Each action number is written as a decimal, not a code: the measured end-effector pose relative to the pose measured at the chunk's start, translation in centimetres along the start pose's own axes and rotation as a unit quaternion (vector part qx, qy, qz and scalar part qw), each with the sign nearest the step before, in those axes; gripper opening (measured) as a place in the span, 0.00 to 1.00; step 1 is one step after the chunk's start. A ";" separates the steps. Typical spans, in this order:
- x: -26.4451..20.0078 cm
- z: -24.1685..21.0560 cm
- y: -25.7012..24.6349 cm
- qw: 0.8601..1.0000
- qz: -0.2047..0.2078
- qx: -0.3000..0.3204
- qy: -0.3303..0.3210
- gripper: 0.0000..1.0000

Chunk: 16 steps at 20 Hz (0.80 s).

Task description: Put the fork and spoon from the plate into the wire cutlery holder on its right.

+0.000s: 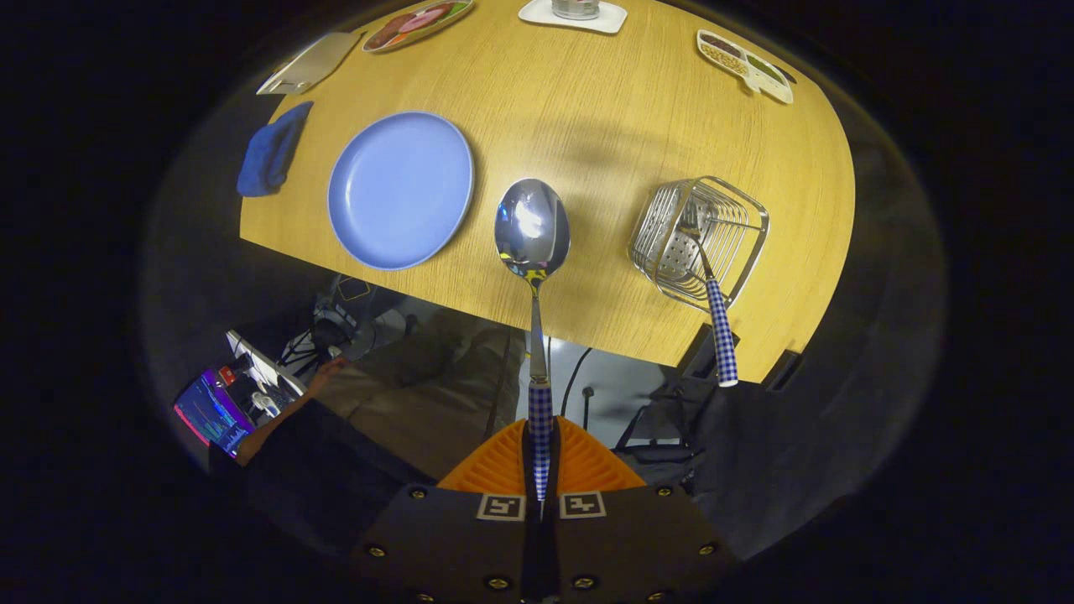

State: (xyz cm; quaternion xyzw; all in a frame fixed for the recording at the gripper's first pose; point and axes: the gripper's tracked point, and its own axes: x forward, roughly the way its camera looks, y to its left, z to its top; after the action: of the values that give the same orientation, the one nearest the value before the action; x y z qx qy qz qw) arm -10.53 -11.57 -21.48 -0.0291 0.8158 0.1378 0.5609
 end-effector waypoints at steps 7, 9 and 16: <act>-1.0 -0.7 -1.7 0.999 0.033 0.040 0.008 0.01; -1.0 -1.0 -2.4 0.998 0.038 0.052 0.017 0.01; -0.4 -0.9 -4.3 0.993 0.057 0.092 0.037 0.01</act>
State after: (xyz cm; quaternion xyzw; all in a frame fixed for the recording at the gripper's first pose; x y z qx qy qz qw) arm -10.34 -15.99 -21.65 0.0642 0.8455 0.0924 0.5220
